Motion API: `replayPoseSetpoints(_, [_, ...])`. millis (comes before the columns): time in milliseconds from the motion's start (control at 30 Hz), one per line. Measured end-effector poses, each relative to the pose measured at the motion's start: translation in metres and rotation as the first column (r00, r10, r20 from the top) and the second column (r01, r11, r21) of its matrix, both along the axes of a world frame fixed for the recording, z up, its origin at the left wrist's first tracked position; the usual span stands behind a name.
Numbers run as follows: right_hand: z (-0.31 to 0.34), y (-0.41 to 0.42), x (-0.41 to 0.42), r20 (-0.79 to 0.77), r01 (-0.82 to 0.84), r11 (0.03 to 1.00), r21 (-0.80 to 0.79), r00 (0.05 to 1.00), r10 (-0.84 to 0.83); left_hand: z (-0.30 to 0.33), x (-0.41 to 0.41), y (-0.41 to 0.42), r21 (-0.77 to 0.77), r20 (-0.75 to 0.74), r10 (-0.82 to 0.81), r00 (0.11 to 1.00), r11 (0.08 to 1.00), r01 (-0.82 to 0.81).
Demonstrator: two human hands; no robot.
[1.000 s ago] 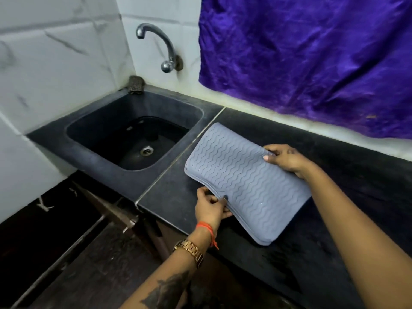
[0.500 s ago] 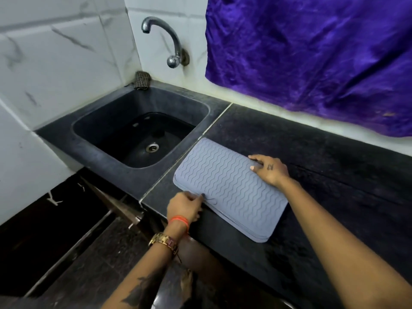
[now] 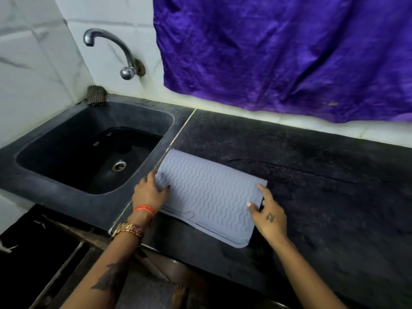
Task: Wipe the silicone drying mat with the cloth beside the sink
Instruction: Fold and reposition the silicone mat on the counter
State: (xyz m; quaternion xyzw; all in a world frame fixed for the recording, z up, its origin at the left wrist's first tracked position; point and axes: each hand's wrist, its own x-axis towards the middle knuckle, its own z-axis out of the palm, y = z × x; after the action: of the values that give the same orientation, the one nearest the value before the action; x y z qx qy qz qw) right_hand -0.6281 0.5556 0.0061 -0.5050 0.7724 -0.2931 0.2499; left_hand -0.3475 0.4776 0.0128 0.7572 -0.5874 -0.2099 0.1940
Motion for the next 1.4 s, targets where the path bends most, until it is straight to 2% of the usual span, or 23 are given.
replayPoseSetpoints(67, [0.0,0.005,-0.001,0.081,-0.041,0.997,-0.069,0.996,0.047,0.0,0.006,-0.006,0.034,-0.034,-0.02,0.999,0.999,0.021])
replayPoseSetpoints(133, [0.004,0.005,-0.001,0.207,-0.014,0.985,-0.17,0.977,0.05,0.003,0.011,-0.013,-0.014,-0.1,-0.009,0.995,1.0,0.007])
replayPoseSetpoints(200, [0.011,0.0,-0.004,0.357,0.042,0.976,-0.215,0.933,0.039,0.01,0.016,-0.024,-0.058,-0.223,-0.01,0.975,0.998,-0.003])
replayPoseSetpoints(233, [0.015,-0.004,-0.007,0.43,0.065,0.976,-0.206,0.902,0.03,0.015,0.017,-0.03,-0.054,-0.331,-0.029,0.943,0.998,0.012])
replayPoseSetpoints(300, [0.027,-0.014,-0.013,0.611,0.092,0.979,-0.182,0.791,0.039,0.026,0.016,-0.038,-0.016,-0.614,-0.094,0.784,0.994,0.107])
replayPoseSetpoints(367, [0.037,-0.023,-0.018,0.742,0.1,0.975,-0.2,0.665,0.084,0.036,0.015,-0.047,0.007,-0.781,-0.129,0.611,0.976,0.216])
replayPoseSetpoints(433, [0.045,-0.031,-0.021,0.765,0.117,0.966,-0.232,0.635,0.107,0.046,0.014,-0.06,0.004,-0.831,-0.15,0.535,0.962,0.274])
replayPoseSetpoints(567, [0.05,-0.05,-0.026,0.672,0.171,0.949,-0.264,0.738,0.054,0.063,0.009,-0.09,0.043,-0.871,-0.109,0.48,0.955,0.295])
replayPoseSetpoints(633, [0.051,-0.061,-0.031,0.666,0.235,0.935,-0.266,0.746,0.002,0.069,0.005,-0.105,0.042,-0.926,-0.07,0.371,0.957,0.286])
replayPoseSetpoints(733, [0.051,-0.079,-0.035,0.705,0.352,0.897,-0.267,0.706,-0.067,0.079,0.001,-0.127,0.034,-0.985,-0.016,0.17,0.957,0.288])
replayPoseSetpoints(800, [0.05,-0.092,-0.037,0.707,0.416,0.867,-0.274,0.698,-0.112,0.083,-0.002,-0.142,0.039,-0.992,0.002,0.122,0.954,0.296])
replayPoseSetpoints(900, [0.048,-0.112,-0.043,0.657,0.48,0.83,-0.284,0.728,-0.196,0.082,-0.011,-0.165,0.039,-0.987,-0.014,0.163,0.947,0.319])
replayPoseSetpoints(967, [0.045,-0.125,-0.048,0.627,0.496,0.815,-0.301,0.746,-0.222,0.079,-0.019,-0.18,0.039,-0.957,-0.066,0.283,0.937,0.348])
replayPoseSetpoints(1067, [0.036,-0.146,-0.05,0.584,0.482,0.82,-0.309,0.777,-0.236,0.07,-0.034,-0.198,0.009,-0.86,-0.148,0.488,0.952,0.305])
replayPoseSetpoints(1167, [0.023,-0.163,-0.053,0.511,0.493,0.821,-0.289,0.804,-0.302,0.057,-0.048,-0.218,-0.013,-0.747,-0.182,0.64,0.965,0.26])
replayPoseSetpoints(1233, [0.014,-0.171,-0.056,0.448,0.488,0.828,-0.277,0.828,-0.338,0.05,-0.051,-0.232,-0.043,-0.597,-0.219,0.772,0.969,0.241])
replayPoseSetpoints(1300, [0.005,-0.176,-0.058,0.419,0.49,0.824,-0.284,0.837,-0.353,0.044,-0.052,-0.244,-0.061,-0.369,-0.251,0.895,0.967,0.246])
replayPoseSetpoints(1400, [-0.006,-0.179,-0.06,0.377,0.484,0.823,-0.299,0.852,-0.364,0.036,-0.056,-0.256,-0.015,-0.233,-0.266,0.935,0.963,0.27])
